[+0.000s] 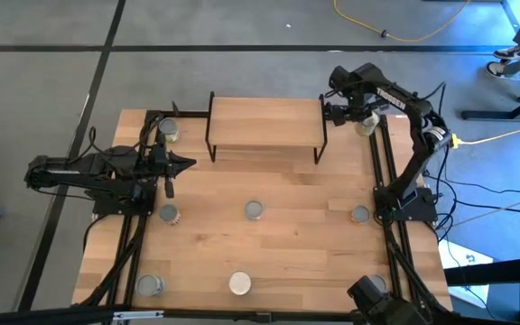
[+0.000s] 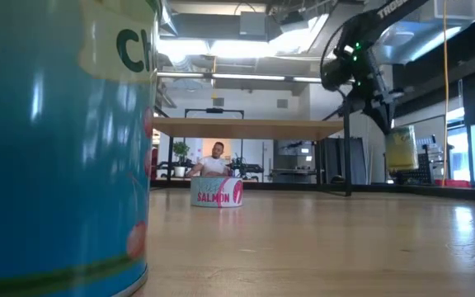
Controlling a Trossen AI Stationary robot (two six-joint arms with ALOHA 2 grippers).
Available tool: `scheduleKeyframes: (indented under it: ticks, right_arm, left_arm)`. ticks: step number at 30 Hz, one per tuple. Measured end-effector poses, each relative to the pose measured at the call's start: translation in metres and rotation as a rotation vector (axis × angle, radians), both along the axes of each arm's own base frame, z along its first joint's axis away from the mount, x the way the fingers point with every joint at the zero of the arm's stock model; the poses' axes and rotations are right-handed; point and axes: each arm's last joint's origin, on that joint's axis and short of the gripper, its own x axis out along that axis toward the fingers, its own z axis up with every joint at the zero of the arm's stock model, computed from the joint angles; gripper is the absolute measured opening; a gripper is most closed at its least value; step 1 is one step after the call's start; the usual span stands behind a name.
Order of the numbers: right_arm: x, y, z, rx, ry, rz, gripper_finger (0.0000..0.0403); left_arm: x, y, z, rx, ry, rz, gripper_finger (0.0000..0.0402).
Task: Pick and place cans onto a shelf
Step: Put the canned carrots on the shelf
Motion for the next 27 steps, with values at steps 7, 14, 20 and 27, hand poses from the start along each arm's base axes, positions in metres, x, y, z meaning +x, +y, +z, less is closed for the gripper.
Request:
scheduleKeyframes:
  ticks: [7,14,20,27]
  right_arm:
    - [-0.001,0.013,0.058,-0.105,-0.046,0.101,0.0001]
    - [0.021,0.038,0.123,-0.221,-0.205,0.432,0.0000]
    - [0.035,0.067,0.169,-0.362,-0.309,0.593,0.0000]
    - [0.054,0.082,0.189,-0.385,-0.427,0.726,0.0000]
  left_arm:
    - [0.000,0.000,0.000,0.000,0.000,-0.001,0.0000]
    - [0.000,0.000,0.000,0.000,0.000,-0.001,0.0000]
    - [0.000,0.000,0.000,-0.002,-0.001,-0.001,0.0000]
    - [0.000,0.000,0.000,-0.044,-0.013,0.007,0.0000]
